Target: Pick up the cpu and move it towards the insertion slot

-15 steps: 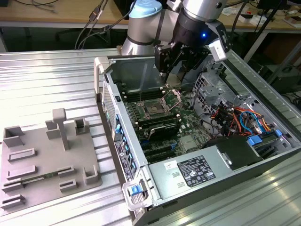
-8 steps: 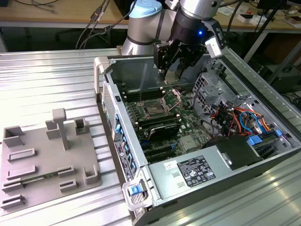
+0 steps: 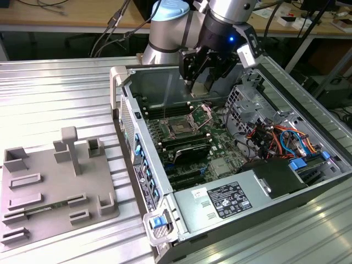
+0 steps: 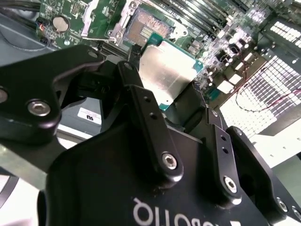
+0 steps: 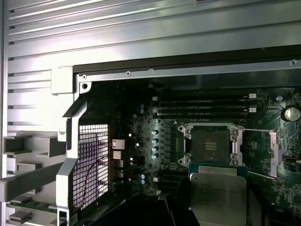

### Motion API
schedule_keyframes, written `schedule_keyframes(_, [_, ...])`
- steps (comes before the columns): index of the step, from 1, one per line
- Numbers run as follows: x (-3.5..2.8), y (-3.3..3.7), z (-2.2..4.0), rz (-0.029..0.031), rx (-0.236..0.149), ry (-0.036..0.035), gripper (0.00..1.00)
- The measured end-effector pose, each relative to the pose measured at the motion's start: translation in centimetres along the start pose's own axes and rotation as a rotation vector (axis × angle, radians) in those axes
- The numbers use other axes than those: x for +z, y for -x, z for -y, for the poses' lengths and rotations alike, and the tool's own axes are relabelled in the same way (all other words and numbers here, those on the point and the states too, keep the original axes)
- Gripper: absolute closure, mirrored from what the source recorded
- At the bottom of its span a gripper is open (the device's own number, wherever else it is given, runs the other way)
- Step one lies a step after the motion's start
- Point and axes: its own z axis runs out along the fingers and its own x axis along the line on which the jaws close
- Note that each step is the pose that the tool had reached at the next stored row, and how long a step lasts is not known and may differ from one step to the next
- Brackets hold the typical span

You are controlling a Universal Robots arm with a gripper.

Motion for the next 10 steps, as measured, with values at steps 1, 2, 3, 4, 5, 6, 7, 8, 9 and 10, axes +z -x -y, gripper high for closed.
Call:
schedule_keyframes(1, [0.00, 0.00, -0.20, 0.0000, 0.000, -0.0001, 0.45])
schedule_keyframes(2, [0.01, 0.01, -0.38, 0.0000, 0.000, 0.0000, 0.45])
schedule_keyframes(3, [0.02, 0.00, -0.82, -0.0001, 0.000, -0.0001, 0.45])
schedule_keyframes(4, [0.03, 0.00, -1.15, 0.0000, 0.000, 0.0000, 0.45])
schedule_keyframes(5, [0.02, 0.00, -1.33, -0.0001, 0.000, -0.0002, 0.45])
schedule_keyframes(6, [0.04, 0.00, -1.79, -0.0001, 0.000, -0.0001, 0.45])
schedule_keyframes(7, [0.04, 0.00, -2.00, -0.0001, 0.000, -0.0001, 0.45])
schedule_keyframes(8, [0.05, 0.00, -2.14, 0.0000, 0.000, 0.0000, 0.45])
schedule_keyframes(9, [0.04, 0.01, -2.18, -0.0001, 0.000, -0.0002, 0.45])
schedule_keyframes(10, [0.04, 0.00, -2.21, -0.0001, 0.000, -0.0001, 0.45])
